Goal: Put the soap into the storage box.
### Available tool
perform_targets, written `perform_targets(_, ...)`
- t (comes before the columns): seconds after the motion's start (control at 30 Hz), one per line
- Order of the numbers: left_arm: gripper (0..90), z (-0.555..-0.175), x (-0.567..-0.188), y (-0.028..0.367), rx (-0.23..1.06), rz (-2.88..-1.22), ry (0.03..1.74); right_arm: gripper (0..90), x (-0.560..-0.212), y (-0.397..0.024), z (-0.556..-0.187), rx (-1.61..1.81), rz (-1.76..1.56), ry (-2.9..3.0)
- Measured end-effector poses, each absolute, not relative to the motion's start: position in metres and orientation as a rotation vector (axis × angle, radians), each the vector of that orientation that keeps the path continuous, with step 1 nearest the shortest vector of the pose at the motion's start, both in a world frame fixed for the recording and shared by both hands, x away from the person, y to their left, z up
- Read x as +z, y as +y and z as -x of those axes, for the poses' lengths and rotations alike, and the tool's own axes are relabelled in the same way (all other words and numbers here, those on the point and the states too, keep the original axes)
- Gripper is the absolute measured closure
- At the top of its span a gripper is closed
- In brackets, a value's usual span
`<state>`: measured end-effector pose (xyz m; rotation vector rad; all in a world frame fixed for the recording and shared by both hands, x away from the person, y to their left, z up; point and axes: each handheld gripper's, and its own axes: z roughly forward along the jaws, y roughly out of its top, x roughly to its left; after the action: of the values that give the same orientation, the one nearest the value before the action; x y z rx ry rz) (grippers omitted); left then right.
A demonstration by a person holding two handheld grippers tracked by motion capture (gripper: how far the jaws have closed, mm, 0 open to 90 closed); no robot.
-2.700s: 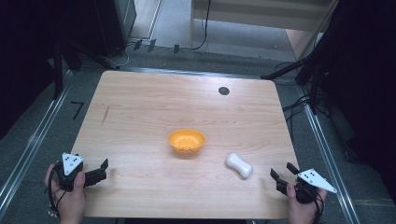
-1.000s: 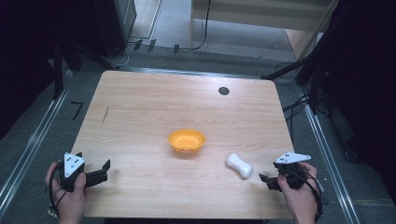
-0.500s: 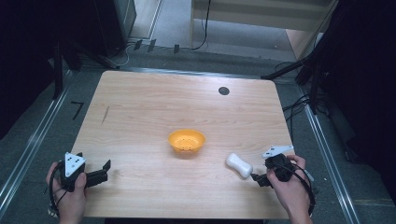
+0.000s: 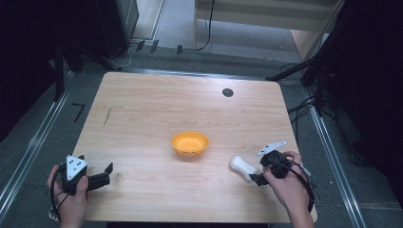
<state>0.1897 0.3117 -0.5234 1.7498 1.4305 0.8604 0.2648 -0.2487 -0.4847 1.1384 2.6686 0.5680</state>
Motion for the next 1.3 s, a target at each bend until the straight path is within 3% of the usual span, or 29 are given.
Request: perform_targets(1.3,0.0,-0.19,-0.524,0.311,0.853,-1.75,1.421,39.8,-0.496,-0.197,-0.292,0.371,-1.068,2.794)
